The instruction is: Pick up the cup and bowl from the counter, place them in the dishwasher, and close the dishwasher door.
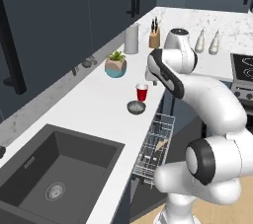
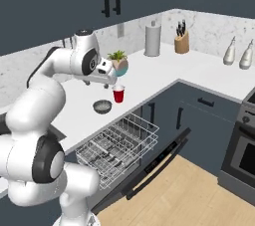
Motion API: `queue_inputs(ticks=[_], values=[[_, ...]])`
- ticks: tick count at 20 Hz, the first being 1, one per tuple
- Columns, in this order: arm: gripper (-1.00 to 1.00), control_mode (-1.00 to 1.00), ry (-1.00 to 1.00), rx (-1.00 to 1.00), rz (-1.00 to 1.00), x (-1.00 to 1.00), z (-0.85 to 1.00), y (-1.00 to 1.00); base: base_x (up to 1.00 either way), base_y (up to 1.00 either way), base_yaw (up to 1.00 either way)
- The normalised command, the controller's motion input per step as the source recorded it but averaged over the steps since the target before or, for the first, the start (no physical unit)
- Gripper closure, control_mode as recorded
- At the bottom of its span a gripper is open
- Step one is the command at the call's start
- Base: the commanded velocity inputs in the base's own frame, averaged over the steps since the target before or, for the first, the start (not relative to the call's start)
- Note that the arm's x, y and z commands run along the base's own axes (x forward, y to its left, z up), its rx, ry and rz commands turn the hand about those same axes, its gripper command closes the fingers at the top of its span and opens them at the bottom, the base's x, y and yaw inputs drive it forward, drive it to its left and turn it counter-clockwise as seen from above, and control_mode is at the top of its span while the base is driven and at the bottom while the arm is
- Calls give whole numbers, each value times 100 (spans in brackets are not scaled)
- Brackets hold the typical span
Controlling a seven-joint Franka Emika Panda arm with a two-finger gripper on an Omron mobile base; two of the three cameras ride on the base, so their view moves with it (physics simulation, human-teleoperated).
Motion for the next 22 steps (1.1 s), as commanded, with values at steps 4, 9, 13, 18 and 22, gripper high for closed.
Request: queue_inputs(ticks=[4,9,13,18,22], values=[[-100,-100,0,5,-11,98,-62,-19,0,0,0],[-100,-100,0,12,-6,86,-58,-10,0,0,0],[-100,-100,0,14,-7,77,-41,-7,0,0,0],[-100,-100,0,8,-9,61,-33,0,0,0,0],[-100,-100,0,1,-10,48,-24,0,0,0,0]])
